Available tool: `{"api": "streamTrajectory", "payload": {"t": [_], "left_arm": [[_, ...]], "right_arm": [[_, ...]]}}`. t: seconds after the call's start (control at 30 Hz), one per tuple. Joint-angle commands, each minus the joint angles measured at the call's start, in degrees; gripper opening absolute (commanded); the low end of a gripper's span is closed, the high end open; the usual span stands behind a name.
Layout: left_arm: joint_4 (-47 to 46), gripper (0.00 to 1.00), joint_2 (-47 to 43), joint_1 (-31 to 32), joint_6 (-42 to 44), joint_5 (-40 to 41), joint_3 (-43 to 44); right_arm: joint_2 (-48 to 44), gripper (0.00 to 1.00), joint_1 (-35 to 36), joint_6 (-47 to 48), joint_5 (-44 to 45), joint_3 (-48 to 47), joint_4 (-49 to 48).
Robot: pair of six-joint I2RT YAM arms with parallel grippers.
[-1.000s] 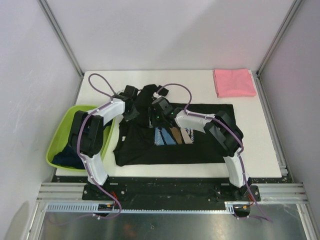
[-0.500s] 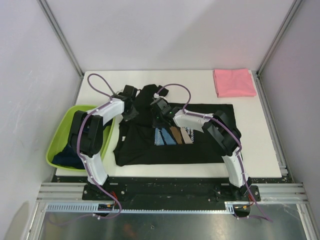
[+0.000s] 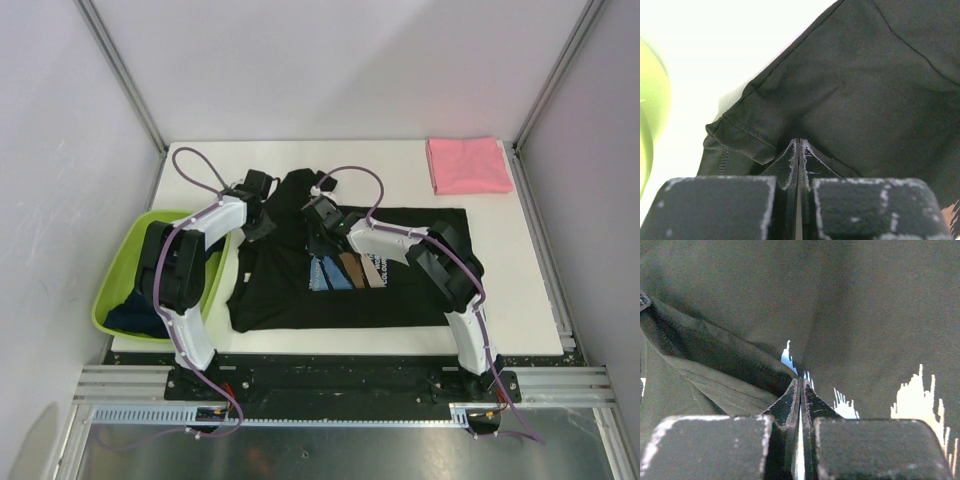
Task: Fold and stack the t-shirts
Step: Fold the flattened tshirt in 1/3 of the way
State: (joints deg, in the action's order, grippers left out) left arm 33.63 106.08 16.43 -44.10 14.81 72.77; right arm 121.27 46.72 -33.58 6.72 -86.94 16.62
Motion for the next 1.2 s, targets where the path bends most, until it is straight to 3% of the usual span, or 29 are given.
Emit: {"api": "streamTrajectory", "payload": {"t": [0.0, 0.37, 0.5, 0.63, 1.17], "left_arm": [[-0.8, 0.00, -1.2, -0.4, -0.2, 0.7, 0.5], [-0.8, 0.00, -1.4, -0.4, 0.3, 1.8, 0.5], [-0.8, 0.00, -1.3, -0.4, 0.3, 1.5, 0.5], [-0.7, 0.00, -1.2, -0.4, 0.3, 1.6, 0.5], [-0.7, 0.00, -0.8, -0.4, 0.3, 1.6, 0.7]], "right_arm": [[-4.6, 0.00, 0.1, 1.2, 3.4, -2.4, 0.7], [-5.7, 0.02, 0.0, 0.3, 5.2, -1.2, 1.8], [-5.6, 0.27, 1.2, 1.0, 3.6, -0.9, 0.4], [-5.7, 0.40, 2.5, 1.0, 3.7, -0.2, -0.6], [-3.0, 0.42, 3.2, -0.2, 3.2, -0.1, 0.1]]}}
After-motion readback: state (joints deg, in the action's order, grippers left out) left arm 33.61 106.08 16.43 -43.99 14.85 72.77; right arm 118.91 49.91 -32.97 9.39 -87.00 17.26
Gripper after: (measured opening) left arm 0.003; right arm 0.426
